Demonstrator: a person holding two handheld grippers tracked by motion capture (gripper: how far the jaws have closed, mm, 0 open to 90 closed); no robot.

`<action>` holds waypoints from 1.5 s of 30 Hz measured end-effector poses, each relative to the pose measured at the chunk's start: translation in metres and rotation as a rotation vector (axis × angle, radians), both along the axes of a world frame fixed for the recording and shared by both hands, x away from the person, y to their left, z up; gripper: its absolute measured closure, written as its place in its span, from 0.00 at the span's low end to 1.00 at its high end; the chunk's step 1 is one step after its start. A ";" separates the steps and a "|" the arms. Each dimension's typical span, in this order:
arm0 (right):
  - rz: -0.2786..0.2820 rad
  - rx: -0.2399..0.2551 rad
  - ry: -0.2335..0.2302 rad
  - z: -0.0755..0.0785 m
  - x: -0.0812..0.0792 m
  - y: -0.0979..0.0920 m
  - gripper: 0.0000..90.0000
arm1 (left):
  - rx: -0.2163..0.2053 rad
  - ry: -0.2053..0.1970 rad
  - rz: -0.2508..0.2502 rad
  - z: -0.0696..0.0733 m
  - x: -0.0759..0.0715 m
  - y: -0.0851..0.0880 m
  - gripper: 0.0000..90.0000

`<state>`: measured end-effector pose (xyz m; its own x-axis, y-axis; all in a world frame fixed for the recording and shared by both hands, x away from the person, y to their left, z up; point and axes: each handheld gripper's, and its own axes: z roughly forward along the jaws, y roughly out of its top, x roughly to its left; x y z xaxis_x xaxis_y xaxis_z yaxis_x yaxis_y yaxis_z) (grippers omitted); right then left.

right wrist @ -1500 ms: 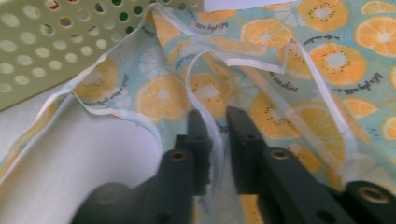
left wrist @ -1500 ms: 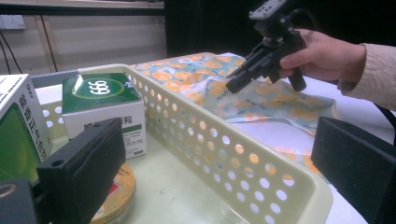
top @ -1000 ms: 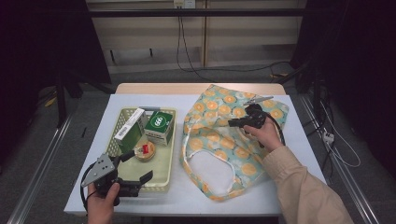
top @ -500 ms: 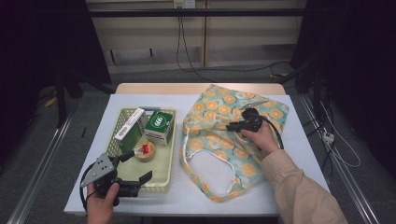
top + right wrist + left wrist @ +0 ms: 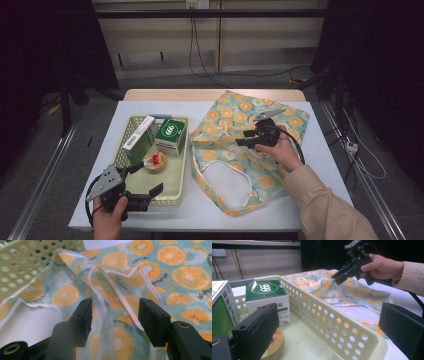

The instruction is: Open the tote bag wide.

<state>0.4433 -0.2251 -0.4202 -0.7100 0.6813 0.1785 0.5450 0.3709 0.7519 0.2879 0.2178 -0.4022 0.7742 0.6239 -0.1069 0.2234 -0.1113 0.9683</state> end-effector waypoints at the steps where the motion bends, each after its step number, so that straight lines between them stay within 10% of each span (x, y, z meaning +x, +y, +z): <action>1: 0.008 -0.002 -0.007 0.002 -0.002 0.001 0.51 | 0.003 -0.002 0.000 0.000 0.000 0.000 0.03; 7: 0.032 -0.005 -0.031 0.011 -0.016 0.007 0.53 | 0.002 0.004 -0.004 -0.001 0.000 -0.001 0.03; 17: 0.145 0.010 -0.033 0.013 -0.040 0.005 0.91 | 0.000 0.004 -0.006 0.000 0.000 -0.001 0.03; 29: 0.131 -0.107 0.014 -0.036 -0.032 0.007 0.70 | -0.005 0.006 -0.008 -0.001 0.001 -0.001 0.03; 45: 0.065 -0.151 -0.067 -0.040 -0.024 -0.005 0.63 | 0.007 0.010 -0.014 -0.002 0.001 -0.003 0.03</action>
<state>0.4193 -0.2298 -0.4604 -0.7601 0.6491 0.0288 0.4671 0.5151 0.7187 0.2893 0.2149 -0.4041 0.7818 0.6138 -0.1098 0.2310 -0.1215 0.9653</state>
